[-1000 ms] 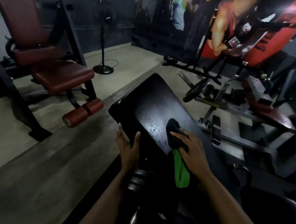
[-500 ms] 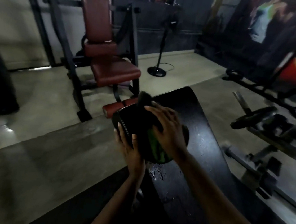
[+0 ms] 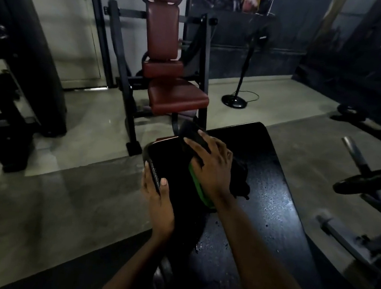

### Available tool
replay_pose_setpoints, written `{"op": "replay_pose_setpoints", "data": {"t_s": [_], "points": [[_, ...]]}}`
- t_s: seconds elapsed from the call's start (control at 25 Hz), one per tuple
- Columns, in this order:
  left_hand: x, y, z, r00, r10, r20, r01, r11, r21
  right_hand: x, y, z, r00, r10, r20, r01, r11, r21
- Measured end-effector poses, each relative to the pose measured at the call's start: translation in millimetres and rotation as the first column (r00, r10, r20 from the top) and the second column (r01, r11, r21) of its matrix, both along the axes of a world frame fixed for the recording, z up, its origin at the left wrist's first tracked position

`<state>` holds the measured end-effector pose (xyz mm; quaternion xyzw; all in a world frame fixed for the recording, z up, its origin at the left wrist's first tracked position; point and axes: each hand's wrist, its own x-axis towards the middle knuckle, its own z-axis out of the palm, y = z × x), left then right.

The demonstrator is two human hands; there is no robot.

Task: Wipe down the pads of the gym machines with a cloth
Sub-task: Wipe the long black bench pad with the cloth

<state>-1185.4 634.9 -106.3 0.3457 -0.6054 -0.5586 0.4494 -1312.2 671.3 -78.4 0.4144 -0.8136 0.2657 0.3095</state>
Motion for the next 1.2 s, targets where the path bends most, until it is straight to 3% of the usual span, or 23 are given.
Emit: {"op": "replay_pose_setpoints", "data": {"t_s": [0.28,0.4,0.48,0.56,0.64,0.68,0.76,0.84,0.96,1.08,1.12,1.2], "points": [[5.0,4.0,2.2,0.992,0.005,0.124,-0.004,1.000,-0.012,-84.4,34.8,2.7,0.969,-0.205,0.139,0.212,0.976,-0.040],[11.7,3.7,1.8,0.990,-0.013,0.140,0.024,0.996,-0.082,-96.2,39.1,20.8,0.880,-0.322,0.350,0.361,0.931,-0.052],[13.1,4.8,1.4,0.992,-0.032,0.122,0.046,0.993,-0.113,-71.9,31.2,35.4,0.837,-0.299,0.458,0.374,0.924,-0.080],[12.4,2.5,4.7,0.994,-0.067,0.081,0.071,0.996,-0.052,-16.9,11.6,40.2,0.912,-0.179,0.369,0.239,0.963,-0.122],[18.9,-4.4,6.9,0.986,-0.141,0.088,0.142,0.990,-0.009,44.2,-10.6,20.7,0.967,-0.100,0.233,0.117,0.991,-0.063],[26.2,-8.7,7.8,0.977,-0.182,0.115,0.188,0.981,-0.042,62.1,-17.1,5.2,0.978,-0.120,0.173,0.125,0.992,-0.020],[40.5,-21.1,14.9,0.952,-0.233,0.199,0.281,0.924,-0.260,63.3,-15.3,-13.4,0.964,-0.210,0.165,0.215,0.976,-0.016],[41.0,-35.1,29.8,0.900,-0.271,0.342,0.424,0.725,-0.542,44.7,-2.7,-16.4,0.927,-0.309,0.210,0.327,0.943,-0.055],[1.7,-59.1,53.1,0.773,-0.148,0.617,0.635,0.199,-0.746,21.3,16.5,-22.2,0.871,-0.414,0.265,0.440,0.897,-0.045],[-45.1,-87.0,71.0,0.624,0.047,0.780,0.768,-0.220,-0.601,-6.1,50.2,-37.0,0.722,-0.586,0.368,0.641,0.767,-0.038],[-52.9,-95.4,72.2,0.582,0.112,0.806,0.792,-0.301,-0.530,-14.1,63.4,-38.8,0.656,-0.617,0.434,0.692,0.722,-0.020],[-59.0,-107.1,70.9,0.518,0.187,0.835,0.824,-0.369,-0.429,-32.2,79.1,-34.5,0.502,-0.643,0.579,0.763,0.644,0.054]]}}
